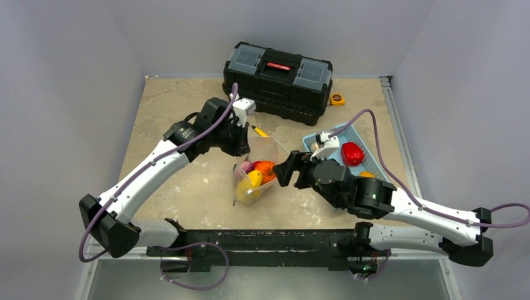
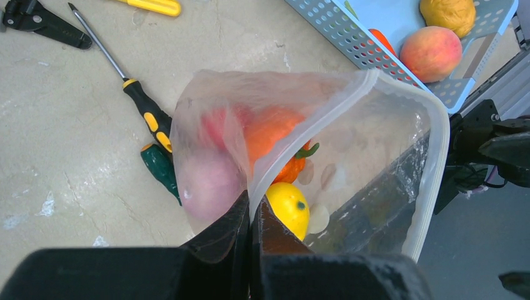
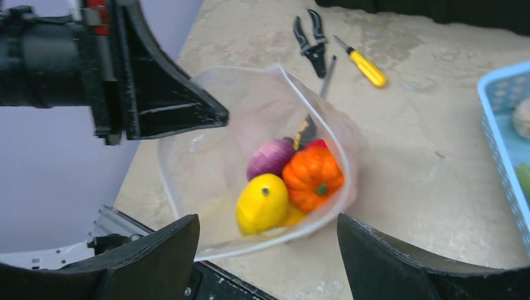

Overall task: Place the food in the zip-top bag and seal the zipper
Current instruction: Place the fake fruit in the zipper food storage bag, then pick up the fake vegetable from the bin.

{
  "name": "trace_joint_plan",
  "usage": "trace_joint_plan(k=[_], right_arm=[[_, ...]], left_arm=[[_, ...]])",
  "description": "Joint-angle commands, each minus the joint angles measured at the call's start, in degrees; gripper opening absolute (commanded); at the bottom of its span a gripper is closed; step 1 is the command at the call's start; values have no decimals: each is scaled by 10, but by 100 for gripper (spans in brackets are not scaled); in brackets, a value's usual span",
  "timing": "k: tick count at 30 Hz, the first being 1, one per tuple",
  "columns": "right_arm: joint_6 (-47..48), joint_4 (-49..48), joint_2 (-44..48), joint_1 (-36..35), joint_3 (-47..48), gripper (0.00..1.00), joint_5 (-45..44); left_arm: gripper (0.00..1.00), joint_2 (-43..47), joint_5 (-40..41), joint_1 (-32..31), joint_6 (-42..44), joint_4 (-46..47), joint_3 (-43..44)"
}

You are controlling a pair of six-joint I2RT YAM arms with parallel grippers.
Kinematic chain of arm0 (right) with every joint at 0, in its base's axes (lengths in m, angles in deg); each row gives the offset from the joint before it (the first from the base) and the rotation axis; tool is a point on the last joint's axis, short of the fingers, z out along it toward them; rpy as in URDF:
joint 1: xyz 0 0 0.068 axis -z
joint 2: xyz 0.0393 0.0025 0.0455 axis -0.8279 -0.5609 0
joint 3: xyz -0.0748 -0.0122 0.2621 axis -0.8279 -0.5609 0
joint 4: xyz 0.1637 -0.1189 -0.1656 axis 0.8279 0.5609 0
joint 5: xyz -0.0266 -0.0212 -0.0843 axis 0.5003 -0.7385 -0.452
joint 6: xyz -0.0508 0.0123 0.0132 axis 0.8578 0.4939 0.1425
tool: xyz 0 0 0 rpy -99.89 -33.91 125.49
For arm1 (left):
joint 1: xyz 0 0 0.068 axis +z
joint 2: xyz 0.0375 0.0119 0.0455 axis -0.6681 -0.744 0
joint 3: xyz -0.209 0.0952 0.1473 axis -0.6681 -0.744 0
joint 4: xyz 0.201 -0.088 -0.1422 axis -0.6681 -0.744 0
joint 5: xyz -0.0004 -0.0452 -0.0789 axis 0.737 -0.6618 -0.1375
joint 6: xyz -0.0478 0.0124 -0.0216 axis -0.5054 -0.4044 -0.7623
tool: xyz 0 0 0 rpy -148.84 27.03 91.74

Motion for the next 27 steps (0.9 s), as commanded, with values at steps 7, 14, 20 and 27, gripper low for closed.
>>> trace_joint_plan(k=[7,14,20,27], right_arm=[[-88,104,-60,12,37,80,-46],[-77,183,-26,65,51,82,-113],[-44,172,56,205,-23,91,-105],[40,8,37,406,-144,91,88]], left_arm=[[0,-3,-15,2,-10,25,4],[0,-15,-16,2,-9,19,9],[0,-19,-25,2,-10,17,10],[0,-20,-28,1,-11,17,11]])
